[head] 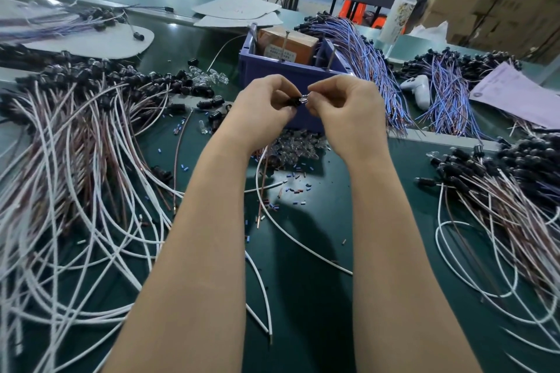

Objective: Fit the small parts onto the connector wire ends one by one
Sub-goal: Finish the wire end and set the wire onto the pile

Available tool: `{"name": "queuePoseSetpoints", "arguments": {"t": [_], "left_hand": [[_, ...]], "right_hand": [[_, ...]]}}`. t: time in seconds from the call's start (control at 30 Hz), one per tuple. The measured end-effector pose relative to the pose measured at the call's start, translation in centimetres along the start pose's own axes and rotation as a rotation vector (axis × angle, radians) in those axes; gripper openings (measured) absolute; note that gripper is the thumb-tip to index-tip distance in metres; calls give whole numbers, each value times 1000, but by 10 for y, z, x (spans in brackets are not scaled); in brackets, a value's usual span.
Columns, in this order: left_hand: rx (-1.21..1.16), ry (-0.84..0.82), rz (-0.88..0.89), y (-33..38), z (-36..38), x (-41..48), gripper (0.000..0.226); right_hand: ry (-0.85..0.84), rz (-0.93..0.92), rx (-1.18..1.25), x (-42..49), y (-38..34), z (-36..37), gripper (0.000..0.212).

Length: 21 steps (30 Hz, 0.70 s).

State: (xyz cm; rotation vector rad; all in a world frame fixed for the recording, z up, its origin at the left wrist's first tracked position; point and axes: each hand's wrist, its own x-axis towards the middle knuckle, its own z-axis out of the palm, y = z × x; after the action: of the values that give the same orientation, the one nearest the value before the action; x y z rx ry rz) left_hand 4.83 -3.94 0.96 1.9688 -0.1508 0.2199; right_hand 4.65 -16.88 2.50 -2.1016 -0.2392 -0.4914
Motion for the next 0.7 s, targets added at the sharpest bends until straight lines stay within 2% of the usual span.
{"name": "queuePoseSetpoints", "arguments": {"t": [0.2, 0.53, 0.6, 0.7], "left_hand": [[82, -23, 37, 1, 1, -1, 13], [133, -69, 83, 1, 1, -2, 12], [108, -62, 100, 1, 1, -2, 13], [-6, -21, 115, 1, 1, -3, 12]], "right_hand": [[40, -62, -83, -1, 0, 0, 9], [-35, -35, -117, 1, 3, -8, 8], [-20, -13, -21, 1, 5, -7, 10], [6, 143, 398, 0, 9, -5, 11]]}}
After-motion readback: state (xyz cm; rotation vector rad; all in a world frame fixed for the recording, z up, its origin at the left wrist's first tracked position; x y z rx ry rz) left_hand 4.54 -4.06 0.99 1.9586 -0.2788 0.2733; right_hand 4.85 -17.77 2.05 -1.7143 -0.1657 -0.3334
